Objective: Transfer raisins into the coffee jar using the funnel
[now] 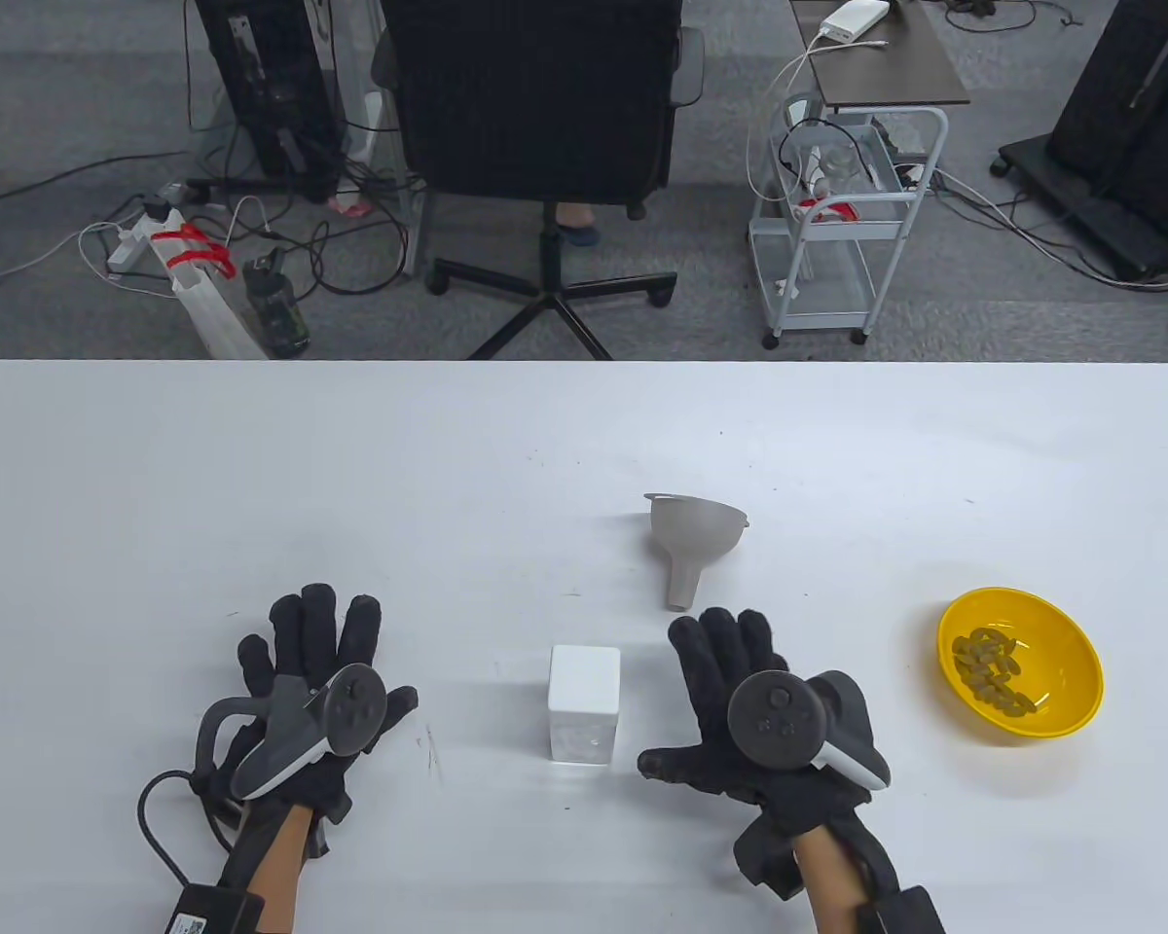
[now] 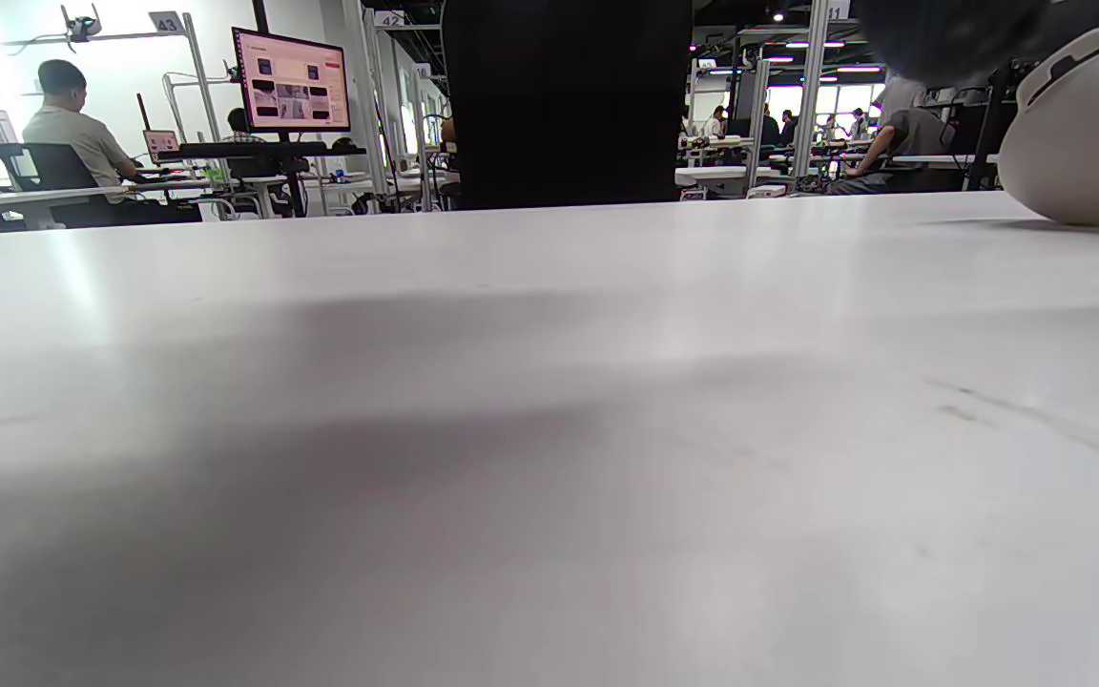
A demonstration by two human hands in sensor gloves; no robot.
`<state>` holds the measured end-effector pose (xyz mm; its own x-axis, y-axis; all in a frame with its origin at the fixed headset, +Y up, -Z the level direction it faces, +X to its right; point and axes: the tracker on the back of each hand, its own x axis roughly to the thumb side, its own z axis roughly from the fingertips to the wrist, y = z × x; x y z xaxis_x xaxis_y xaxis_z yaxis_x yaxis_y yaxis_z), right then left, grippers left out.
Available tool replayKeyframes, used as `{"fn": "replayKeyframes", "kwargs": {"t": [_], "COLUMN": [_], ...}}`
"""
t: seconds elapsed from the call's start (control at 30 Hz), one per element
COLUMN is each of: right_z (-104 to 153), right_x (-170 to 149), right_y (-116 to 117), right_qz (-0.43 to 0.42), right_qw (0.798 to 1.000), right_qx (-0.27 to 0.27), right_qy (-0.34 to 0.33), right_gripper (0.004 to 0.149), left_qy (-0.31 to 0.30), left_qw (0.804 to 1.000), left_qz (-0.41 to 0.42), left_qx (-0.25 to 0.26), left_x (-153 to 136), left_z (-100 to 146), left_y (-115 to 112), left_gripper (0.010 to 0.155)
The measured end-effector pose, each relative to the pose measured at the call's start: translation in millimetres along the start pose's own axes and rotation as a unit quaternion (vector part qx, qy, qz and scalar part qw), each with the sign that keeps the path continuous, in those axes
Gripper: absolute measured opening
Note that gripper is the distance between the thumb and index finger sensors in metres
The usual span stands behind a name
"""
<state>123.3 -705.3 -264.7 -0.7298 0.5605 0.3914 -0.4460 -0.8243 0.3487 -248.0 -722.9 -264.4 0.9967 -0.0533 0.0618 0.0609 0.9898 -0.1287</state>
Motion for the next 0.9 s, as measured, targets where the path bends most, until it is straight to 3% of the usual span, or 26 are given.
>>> {"fn": "replayKeyframes", "kwargs": {"t": [0.1,0.27,0.37,0.43,0.67,0.9], "right_z": [-16.2,-35.3,-41.2,-41.5,-37.4,-26.1], "right_x": [-0.7,-4.3,-7.0,-8.6,-9.5,-5.2], "right_y": [12.3,28.8,38.0,40.9,36.6,26.3], "right_qz": [-0.029,-0.082,-0.102,-0.118,-0.153,-0.153], "right_qw": [0.998,0.993,0.991,0.991,0.988,0.986], "right_qx": [0.057,0.08,0.085,0.06,-0.002,-0.055], "right_qy": [0.012,0.024,0.032,0.03,0.015,-0.016], "right_gripper": [0.116,0.114,0.1,0.091,0.09,0.089], "left_qy": [0.001,0.001,-0.001,-0.007,-0.063,-0.185], "left_qw": [1.0,1.0,1.0,1.0,0.996,0.965], "left_qz": [0.004,0.009,0.01,0.012,0.043,0.143], "left_qx": [0.001,-0.001,0.0,0.002,0.043,0.116], "left_x": [-1.0,-2.0,-1.7,-0.2,18.8,60.3], "left_z": [0.1,0.0,-0.1,-0.2,7.9,28.1], "left_y": [-0.1,-0.8,-0.7,-0.5,15.7,48.0], "left_gripper": [0.091,0.091,0.091,0.091,0.091,0.09]}}
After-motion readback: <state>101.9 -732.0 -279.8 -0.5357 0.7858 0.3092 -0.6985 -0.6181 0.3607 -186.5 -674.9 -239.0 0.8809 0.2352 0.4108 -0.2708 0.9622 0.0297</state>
